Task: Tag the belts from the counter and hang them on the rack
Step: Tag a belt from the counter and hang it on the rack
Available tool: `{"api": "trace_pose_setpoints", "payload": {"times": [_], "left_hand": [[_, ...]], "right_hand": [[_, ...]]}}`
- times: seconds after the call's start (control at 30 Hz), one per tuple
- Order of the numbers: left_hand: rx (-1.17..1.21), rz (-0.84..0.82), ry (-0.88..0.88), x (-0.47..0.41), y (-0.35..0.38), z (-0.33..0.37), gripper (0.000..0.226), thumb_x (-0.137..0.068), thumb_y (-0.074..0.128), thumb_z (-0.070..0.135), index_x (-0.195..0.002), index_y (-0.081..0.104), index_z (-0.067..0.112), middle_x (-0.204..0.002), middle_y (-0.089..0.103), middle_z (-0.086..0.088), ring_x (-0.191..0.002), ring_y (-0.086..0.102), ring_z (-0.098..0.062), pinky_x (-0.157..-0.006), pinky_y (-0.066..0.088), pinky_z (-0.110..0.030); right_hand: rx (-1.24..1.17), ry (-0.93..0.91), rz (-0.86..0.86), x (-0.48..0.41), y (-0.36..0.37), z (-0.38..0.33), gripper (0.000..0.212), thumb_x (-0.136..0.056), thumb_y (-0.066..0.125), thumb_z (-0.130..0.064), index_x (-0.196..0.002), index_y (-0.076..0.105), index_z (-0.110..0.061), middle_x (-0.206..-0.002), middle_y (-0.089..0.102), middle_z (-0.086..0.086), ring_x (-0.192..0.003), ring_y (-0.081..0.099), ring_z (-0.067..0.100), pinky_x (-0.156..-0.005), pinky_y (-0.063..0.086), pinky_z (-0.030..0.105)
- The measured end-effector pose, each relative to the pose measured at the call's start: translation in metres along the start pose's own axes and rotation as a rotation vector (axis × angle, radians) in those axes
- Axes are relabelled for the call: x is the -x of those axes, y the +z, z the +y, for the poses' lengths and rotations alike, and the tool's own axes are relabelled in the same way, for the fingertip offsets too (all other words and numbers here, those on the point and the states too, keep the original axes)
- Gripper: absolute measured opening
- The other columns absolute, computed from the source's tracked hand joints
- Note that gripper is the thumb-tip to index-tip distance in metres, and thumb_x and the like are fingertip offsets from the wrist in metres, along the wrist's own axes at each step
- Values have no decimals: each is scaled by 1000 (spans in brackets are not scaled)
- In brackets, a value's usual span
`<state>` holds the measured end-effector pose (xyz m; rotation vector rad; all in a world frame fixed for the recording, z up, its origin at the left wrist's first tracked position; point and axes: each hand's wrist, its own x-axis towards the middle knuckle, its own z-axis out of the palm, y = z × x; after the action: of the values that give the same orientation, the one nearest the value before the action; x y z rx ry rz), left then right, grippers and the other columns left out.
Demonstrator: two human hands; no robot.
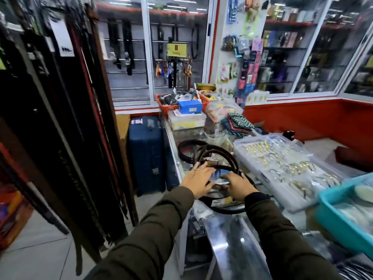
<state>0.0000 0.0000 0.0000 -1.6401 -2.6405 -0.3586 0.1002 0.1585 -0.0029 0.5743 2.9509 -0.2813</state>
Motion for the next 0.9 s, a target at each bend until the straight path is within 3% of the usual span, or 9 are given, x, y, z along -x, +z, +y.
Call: {"api": "trace_pose_setpoints", "payload": {"times": [0.1, 0.23, 0.4, 0.5, 0.63, 0.7, 0.77, 0.83, 0.9], "left_hand": [[-55, -219, -19, -16, 10, 9, 49, -105, 44, 26, -150, 40, 7, -154, 45, -17, -149, 32, -32, -128, 7, -46], [-47, -303, -81, -37, 28, 15, 27, -100, 51, 22, -119, 62, 6, -118, 66, -23, -116, 59, -42, -102, 48, -48], [-113, -273, -103, -51, 37, 19, 25, -94, 63, 17, -117, 66, 8, -119, 67, -20, -112, 64, -40, -88, 53, -45], [-42, -210, -143, -54, 44, 17, 26, -99, 51, 8, -122, 64, 5, -120, 64, -21, -112, 63, -42, -90, 53, -48], [94, -79, -187, -54, 40, 20, 28, -102, 49, 17, -121, 68, 8, -116, 67, -20, -108, 64, -41, -89, 55, -48], [196, 12, -215, -52, 35, 21, 30, -103, 50, 23, -122, 69, 10, -117, 68, -17, -107, 64, -40, -89, 55, -47], [291, 109, -230, -50, 27, 21, 31, -102, 53, 25, -126, 69, 14, -118, 69, -13, -107, 64, -37, -91, 55, -46], [382, 208, -252, -47, 16, 22, 30, -100, 56, 25, -124, 71, 16, -116, 70, -12, -105, 66, -36, -89, 55, -45], [461, 325, -261, -43, 3, 20, 29, -99, 58, 23, -121, 73, 13, -111, 73, -14, -104, 67, -36, -89, 56, -45]], "right_hand": [[20, 30, -22, -9, 9, 10, 44, -92, 57, -19, -135, 55, -23, -142, 57, 6, -134, 51, 26, -114, 36, 44], [-58, 60, 33, -14, 13, 12, 30, -92, 57, -17, -118, 69, -23, -126, 69, 4, -116, 64, 27, -97, 52, 39], [-123, 116, 166, -21, 16, 18, 28, -90, 59, -20, -116, 69, -16, -125, 67, 7, -115, 63, 27, -95, 52, 37], [-64, 271, 300, -20, 26, 28, 61, -83, 70, -41, -132, 53, -9, -133, 57, 13, -125, 53, 32, -107, 41, 43], [-76, 568, 276, -13, 27, 32, 109, -80, 52, -74, -150, 25, 5, -152, 40, 23, -145, 33, 37, -122, 9, 54], [-173, 582, 277, -17, 27, 33, 102, -83, 43, -77, -143, 40, 5, -146, 48, 24, -144, 36, 38, -122, 5, 56], [-463, 492, 362, -19, 19, 28, 81, -85, 45, -72, -120, 64, -2, -121, 68, 21, -126, 56, 37, -118, 23, 54], [-904, 331, 446, -13, 3, 14, 53, -92, 56, -52, -102, 73, -3, -99, 76, 18, -100, 72, 31, -91, 53, 38], [-1216, 229, 467, -10, -16, -5, 32, -97, 59, -27, -103, 71, 2, -93, 75, 17, -74, 77, 14, -64, 58, 25]]}}
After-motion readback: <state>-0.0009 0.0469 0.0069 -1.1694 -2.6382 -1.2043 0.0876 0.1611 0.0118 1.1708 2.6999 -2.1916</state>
